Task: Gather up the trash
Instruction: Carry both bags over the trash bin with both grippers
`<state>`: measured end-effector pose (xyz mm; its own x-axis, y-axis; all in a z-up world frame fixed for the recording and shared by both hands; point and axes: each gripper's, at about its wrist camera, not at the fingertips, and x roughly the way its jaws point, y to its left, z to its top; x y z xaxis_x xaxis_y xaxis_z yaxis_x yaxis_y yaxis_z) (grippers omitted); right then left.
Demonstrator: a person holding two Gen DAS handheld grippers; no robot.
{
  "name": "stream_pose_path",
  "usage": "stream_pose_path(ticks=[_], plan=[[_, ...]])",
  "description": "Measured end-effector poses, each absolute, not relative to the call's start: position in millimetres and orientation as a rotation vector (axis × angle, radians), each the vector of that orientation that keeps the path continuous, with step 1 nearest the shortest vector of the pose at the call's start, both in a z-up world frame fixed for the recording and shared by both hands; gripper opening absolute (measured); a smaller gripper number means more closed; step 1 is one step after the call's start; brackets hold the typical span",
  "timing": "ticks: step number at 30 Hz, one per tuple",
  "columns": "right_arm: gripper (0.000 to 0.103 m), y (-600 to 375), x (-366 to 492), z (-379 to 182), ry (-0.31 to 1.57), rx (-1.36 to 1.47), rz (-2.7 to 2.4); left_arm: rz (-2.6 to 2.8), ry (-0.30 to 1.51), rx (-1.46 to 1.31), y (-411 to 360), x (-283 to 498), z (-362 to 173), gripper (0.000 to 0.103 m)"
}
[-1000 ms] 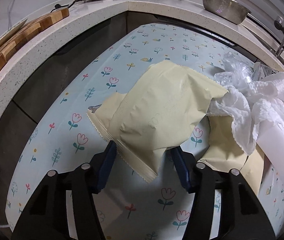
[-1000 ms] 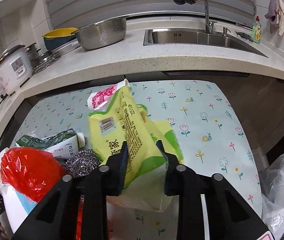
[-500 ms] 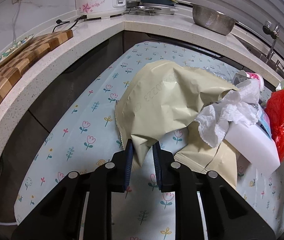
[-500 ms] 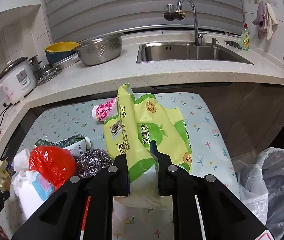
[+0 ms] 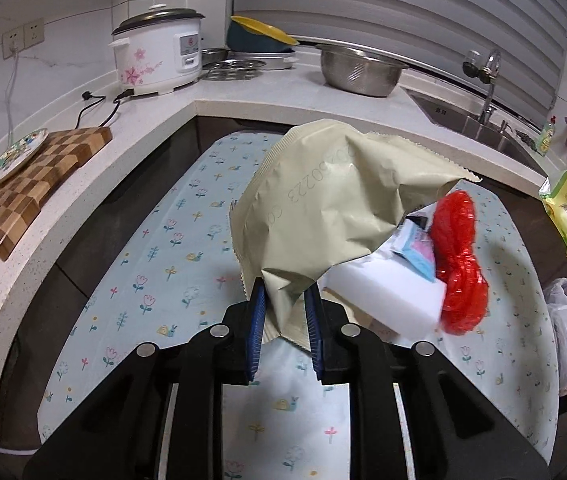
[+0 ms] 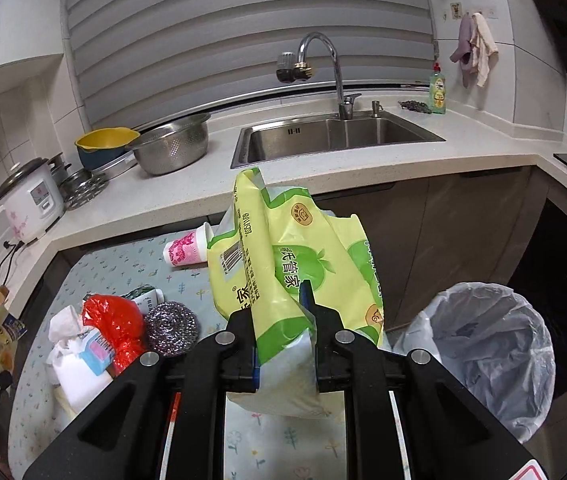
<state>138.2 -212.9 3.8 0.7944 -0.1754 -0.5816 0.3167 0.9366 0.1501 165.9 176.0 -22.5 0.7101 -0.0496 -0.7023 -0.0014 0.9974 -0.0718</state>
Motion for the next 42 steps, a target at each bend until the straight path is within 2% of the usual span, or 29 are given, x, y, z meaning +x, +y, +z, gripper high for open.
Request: stream_pose_path(ticks=[13,28,42], plan=[[0.015,-291,45,11,0.578,0.289,-0.434,-0.340,0.725,0.047,11,125,10,0.019],[0.015,-357,-19,-21,0.642,0.313,-0.589,-0.649,0.772,0.216,-193,79,-17,0.019],[0.015,-391,-34,-49,0.676,0.371,-0.629,-0.727,0.827,0.301,-272,77,-56,0.019]])
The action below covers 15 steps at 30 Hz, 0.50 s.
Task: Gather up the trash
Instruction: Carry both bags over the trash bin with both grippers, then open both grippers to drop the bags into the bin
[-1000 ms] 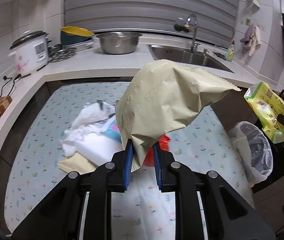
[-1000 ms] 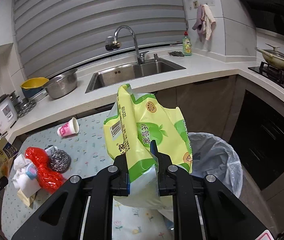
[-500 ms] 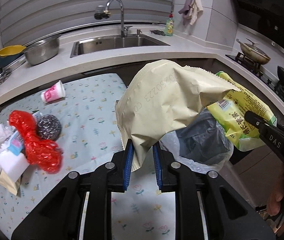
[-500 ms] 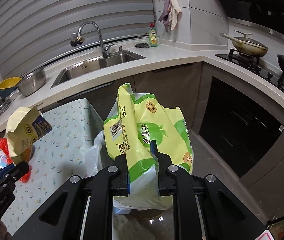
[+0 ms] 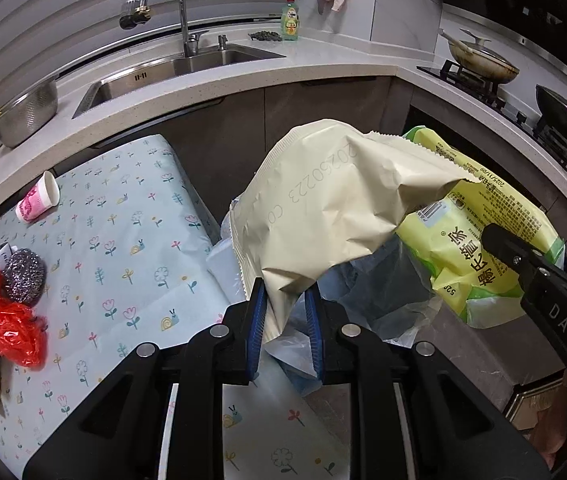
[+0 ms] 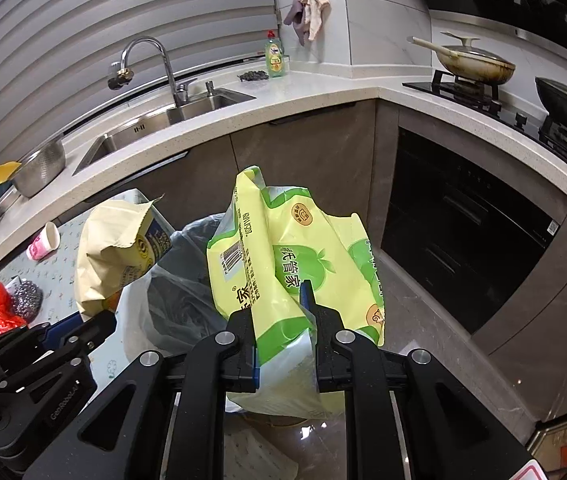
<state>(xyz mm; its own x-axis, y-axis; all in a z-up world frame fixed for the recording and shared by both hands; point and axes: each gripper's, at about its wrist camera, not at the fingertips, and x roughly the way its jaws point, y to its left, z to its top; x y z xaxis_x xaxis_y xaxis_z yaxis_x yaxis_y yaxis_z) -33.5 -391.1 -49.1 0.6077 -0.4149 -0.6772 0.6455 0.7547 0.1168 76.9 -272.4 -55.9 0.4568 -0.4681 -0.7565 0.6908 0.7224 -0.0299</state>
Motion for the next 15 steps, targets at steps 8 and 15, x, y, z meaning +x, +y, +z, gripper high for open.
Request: stream_pose_path(ticks=[8,15], plan=[[0.016,-398,-31,-60,0.692,0.392,-0.634,-0.741,0.858,0.305,-286,83,-69,0.021],[0.022,-400,-26,-60,0.685,0.392,-0.620,-0.736,0.845,0.281,-284,87,-69,0.052]])
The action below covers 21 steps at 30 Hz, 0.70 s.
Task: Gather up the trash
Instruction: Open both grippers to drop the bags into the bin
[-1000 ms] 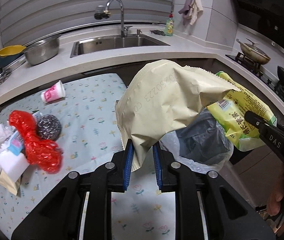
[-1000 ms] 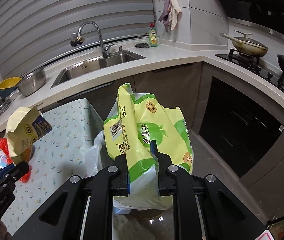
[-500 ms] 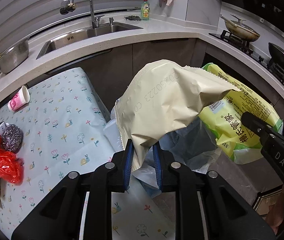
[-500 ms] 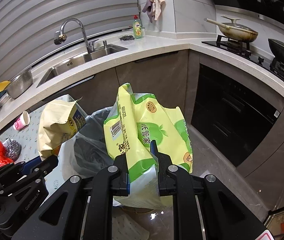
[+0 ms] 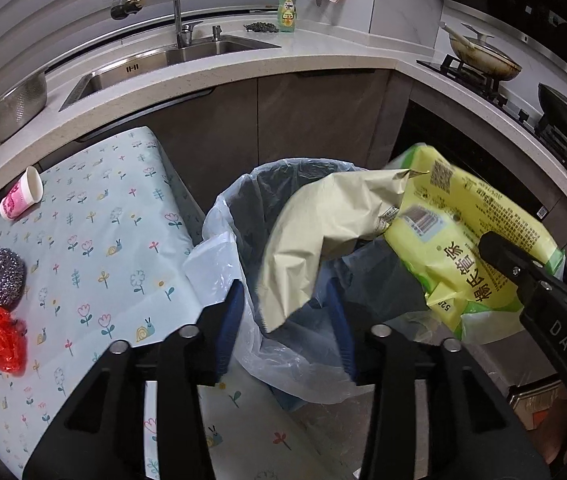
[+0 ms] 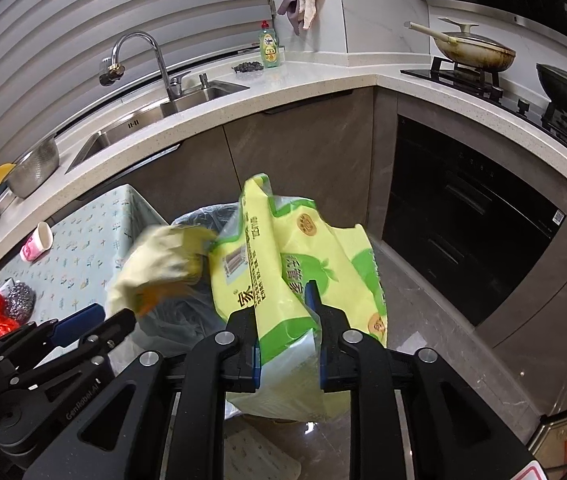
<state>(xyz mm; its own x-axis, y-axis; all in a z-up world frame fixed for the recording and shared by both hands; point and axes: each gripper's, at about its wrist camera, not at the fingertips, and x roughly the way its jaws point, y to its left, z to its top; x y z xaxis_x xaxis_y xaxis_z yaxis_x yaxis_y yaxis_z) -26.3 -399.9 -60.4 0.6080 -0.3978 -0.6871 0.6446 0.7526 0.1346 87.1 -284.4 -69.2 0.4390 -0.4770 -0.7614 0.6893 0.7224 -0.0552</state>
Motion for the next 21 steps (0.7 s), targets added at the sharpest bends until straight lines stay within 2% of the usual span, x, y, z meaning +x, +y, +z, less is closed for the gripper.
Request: stream_pose_path(ticks=[3,6,12,16,18,21], plan=[[0.030,-399,-23,-59,0.681,0.389,-0.619,-0.722,0.818,0.266,-279,88,-65,0.064],[0.041,-396,-21,-56,0.671,0.393,-0.615,-0.708,0.808,0.264,-275,89,-61,0.064],[0.052,-385,-19,-44,0.647,0.375,-0.607,-0.662,0.801,0.235,-256,95,-52,0.066],[0.057,-376,-17,-35,0.630,0.367,-0.588,-0.615,0.785,0.215,-238,99,-43,0.068],[0.058,-370,-16,-30,0.623,0.361,-0.577,-0.590,0.773,0.200,-227,101,-38,0.075],[0.059,-360,-12,-23,0.613,0.350,-0.558,-0.555,0.754,0.188,-210,102,-31,0.075]])
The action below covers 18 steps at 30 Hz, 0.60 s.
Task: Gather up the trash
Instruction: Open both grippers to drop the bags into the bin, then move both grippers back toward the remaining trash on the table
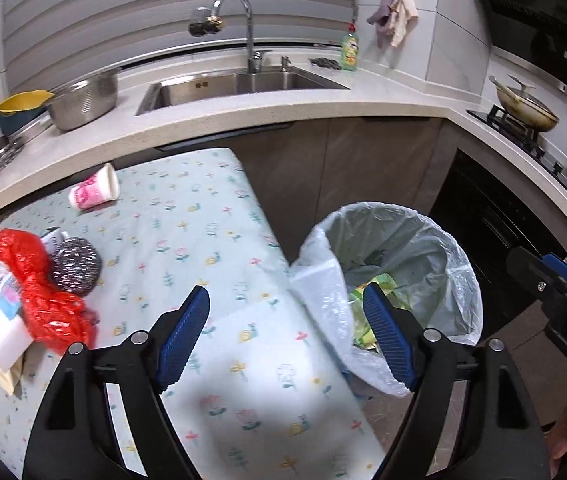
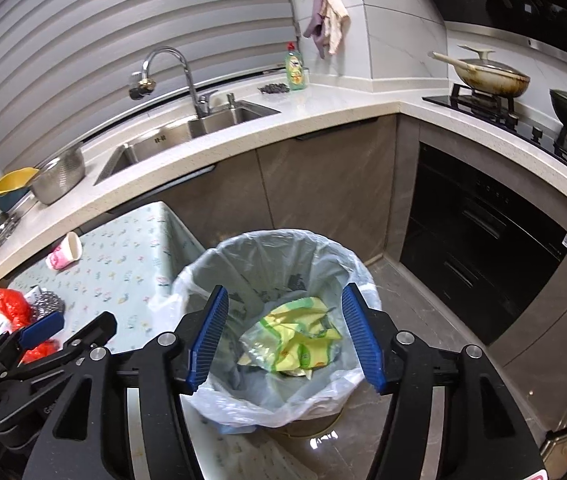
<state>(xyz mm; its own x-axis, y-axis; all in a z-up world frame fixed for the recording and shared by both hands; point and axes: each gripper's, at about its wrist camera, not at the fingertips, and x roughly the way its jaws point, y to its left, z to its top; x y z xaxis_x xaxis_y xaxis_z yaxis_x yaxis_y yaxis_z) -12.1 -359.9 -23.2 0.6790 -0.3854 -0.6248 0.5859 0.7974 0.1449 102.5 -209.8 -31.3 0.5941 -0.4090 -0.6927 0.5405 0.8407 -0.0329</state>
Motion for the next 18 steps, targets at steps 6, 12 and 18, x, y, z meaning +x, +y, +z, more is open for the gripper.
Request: stream_pose_path(ticks=[6,12,18], plan=[[0.061,-332,-2,-10,0.596,0.316,-0.513,-0.492,0.745,0.150,-170,112,-22,0.076],[0.065,-299,13,-1,0.591,0.283,-0.465,-0.423,0.744,0.104,-125,123,-16,0.083],[0.067,-260,27,5,0.592,0.249,-0.406,-0.343,0.731,0.074,-74,129,-12,0.088]])
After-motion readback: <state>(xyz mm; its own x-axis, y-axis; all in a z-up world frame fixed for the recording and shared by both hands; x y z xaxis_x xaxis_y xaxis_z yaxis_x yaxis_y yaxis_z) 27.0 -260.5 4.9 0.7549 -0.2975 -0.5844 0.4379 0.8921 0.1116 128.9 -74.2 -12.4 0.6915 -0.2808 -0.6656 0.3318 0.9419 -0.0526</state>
